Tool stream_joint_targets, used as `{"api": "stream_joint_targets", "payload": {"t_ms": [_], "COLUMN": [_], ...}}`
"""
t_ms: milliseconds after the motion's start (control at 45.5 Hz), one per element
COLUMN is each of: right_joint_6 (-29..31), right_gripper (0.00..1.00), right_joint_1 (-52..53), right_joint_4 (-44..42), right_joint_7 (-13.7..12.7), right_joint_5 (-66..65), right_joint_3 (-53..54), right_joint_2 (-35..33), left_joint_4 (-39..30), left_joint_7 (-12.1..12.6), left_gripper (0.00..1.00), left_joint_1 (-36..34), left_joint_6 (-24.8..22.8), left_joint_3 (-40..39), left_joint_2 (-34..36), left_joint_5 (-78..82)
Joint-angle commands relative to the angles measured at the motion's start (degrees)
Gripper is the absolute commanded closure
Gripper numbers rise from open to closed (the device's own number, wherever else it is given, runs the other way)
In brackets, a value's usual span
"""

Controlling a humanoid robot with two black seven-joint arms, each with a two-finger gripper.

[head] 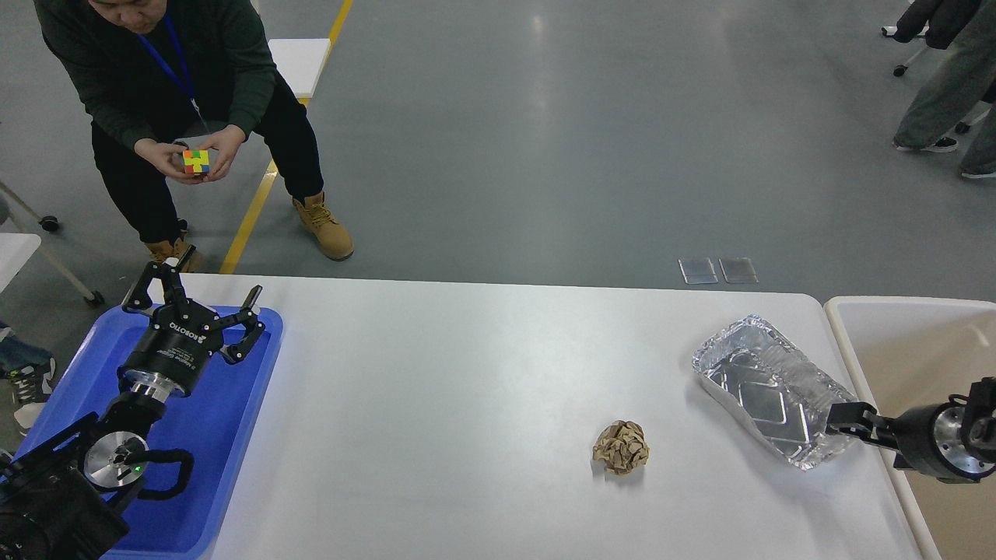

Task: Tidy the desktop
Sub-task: 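Grasp the edge of the silver foil tray with the right gripper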

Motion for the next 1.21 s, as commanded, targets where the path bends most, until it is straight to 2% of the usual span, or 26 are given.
{"api": "stream_joint_targets", "payload": {"t_ms": [0, 286, 549, 989, 1055, 1187], "right_joint_6": [-4.53, -10.95, -13.41, -16.67, -16.93, -16.93], "right_gripper": [0.01, 0.01, 0.02, 0.15, 0.28, 0.66], "right_joint_1": [-2.77, -6.02, -6.55, -9.10, -9.80, -10.33], "right_joint_4": [-1.18, -1.18, -1.18, -1.97, -2.93, -3.29], "right_joint_7": [-0.04, 0.05, 0.05, 0.05, 0.05, 0.05], "right_joint_5": [5.65, 7.67, 8.73, 7.85, 7.76, 7.49], "right_joint_3": [0.47, 1.96, 2.40, 2.32, 2.14, 1.52], "right_joint_2": [0.64, 3.27, 5.21, 8.11, 8.89, 10.04], "left_joint_4": [0.00, 0.00, 0.00, 0.00, 0.00, 0.00], "left_joint_7": [0.00, 0.00, 0.00, 0.00, 0.00, 0.00], "left_gripper": [0.01, 0.01, 0.01, 0.01, 0.01, 0.01], "left_joint_1": [-0.06, 0.03, -0.06, -0.06, -0.06, 0.03], "left_joint_6": [0.00, 0.00, 0.00, 0.00, 0.00, 0.00], "left_joint_3": [0.00, 0.00, 0.00, 0.00, 0.00, 0.00], "left_joint_2": [-0.01, -0.01, -0.01, -0.01, -0.01, -0.01], "left_joint_5": [0.00, 0.00, 0.00, 0.00, 0.00, 0.00]}}
